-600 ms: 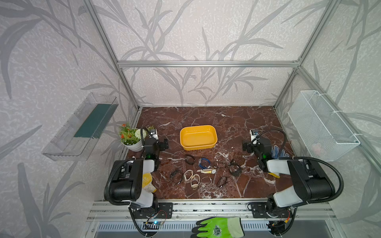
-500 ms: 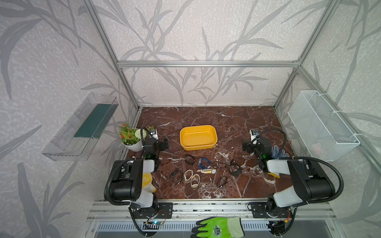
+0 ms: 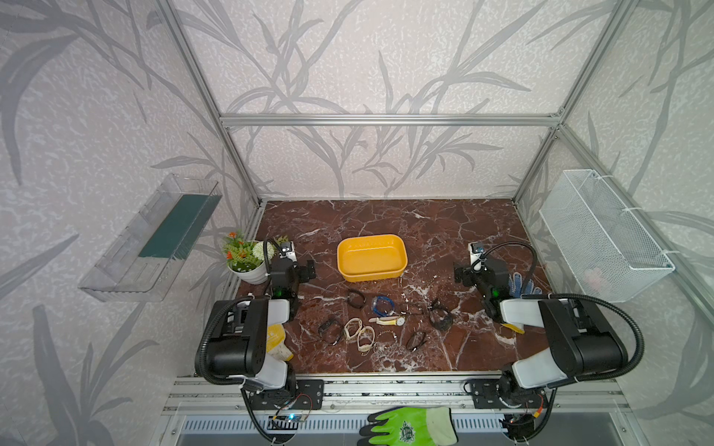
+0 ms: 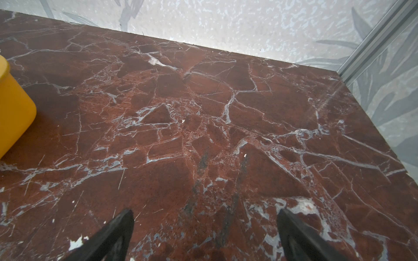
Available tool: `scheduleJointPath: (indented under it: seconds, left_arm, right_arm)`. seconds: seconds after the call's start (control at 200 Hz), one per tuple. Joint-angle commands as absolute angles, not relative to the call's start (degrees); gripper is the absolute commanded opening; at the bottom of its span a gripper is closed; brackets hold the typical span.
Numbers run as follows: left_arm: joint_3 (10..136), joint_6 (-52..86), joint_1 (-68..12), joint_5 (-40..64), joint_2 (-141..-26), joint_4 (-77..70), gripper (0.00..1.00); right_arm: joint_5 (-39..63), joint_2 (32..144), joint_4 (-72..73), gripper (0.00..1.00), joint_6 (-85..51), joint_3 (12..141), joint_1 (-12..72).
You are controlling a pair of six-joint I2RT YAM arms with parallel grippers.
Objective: Put the watch into the storage box
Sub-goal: Pick up the watch at the center of the board.
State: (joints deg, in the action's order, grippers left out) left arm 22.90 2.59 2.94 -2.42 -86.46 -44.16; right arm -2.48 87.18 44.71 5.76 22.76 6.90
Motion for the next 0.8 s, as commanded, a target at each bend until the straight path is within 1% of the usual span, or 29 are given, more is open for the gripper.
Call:
scheduleJointPath:
  seconds: [0.0, 0.17, 0.26, 0.325, 0.39, 0.435, 0.495, 0.57, 0.65, 0.695, 0.74, 0.755, 0.795]
  left_arm:
    - [24.10, 3.25, 3.20, -2.29, -86.84, -43.99, 0.99]
    - [23.72, 3.12, 3.19, -2.32, -86.68, -44.35, 0.99]
    - [21.77, 3.05, 3.16, -2.17, -85.74, -46.97, 0.99]
    - [19.99, 3.65, 3.06, -3.48, -84.65, -49.84, 0.99]
    - [19.62, 4.43, 3.05, -5.25, -82.95, -48.86, 0.99]
    - [20.37, 4.55, 3.07, -5.93, -81.11, -45.95, 0.99]
    - [22.58, 5.45, 2.81, -8.22, -77.96, -38.25, 0.99]
    - [26.23, 9.72, 2.70, -12.13, -73.40, -26.33, 0.99]
    - [26.71, 14.99, 2.60, -13.38, -66.97, -21.56, 0.99]
    - [25.59, 19.30, 2.50, -16.06, -63.33, -21.58, 0.99]
    - [24.86, 27.02, 2.47, -23.07, -59.62, -19.41, 0.99]
    - [24.67, 29.74, 2.54, -25.79, -58.46, -17.99, 0.99]
    - [24.37, 33.93, 2.84, -28.28, -55.49, -15.35, 0.99]
  right_arm:
    - [-2.25, 87.45, 44.47, 0.99, 5.36, 24.47, 6.68]
    - [-2.29, 87.37, 44.79, 0.99, 5.45, 24.28, 6.68]
    - [-3.10, 86.77, 46.85, 0.99, 6.27, 22.90, 7.56]
    - [-4.20, 86.29, 48.65, 0.99, 6.79, 21.67, 8.30]
    - [-5.60, 85.32, 47.57, 0.99, 6.06, 22.01, 8.35]
    - [-6.30, 83.52, 43.48, 0.99, 5.76, 23.64, 8.35]
    - [-8.87, 80.39, 31.37, 0.99, 4.06, 28.02, 8.43]
    - [-11.17, 76.36, 15.96, 0.99, 2.27, 34.89, 8.73]
    - [-13.78, 70.75, 5.82, 0.99, 0.13, 40.11, 10.67]
    - [-15.09, 67.43, 3.72, 0.99, -5.37, 41.23, 10.58]
    - [-20.40, 65.49, -1.17, 0.99, -17.67, 42.40, 10.55]
    - [-21.45, 64.86, -3.00, 0.99, -19.60, 42.59, 10.25]
    - [-19.63, 64.07, -4.40, 0.99, -22.61, 42.37, 8.97]
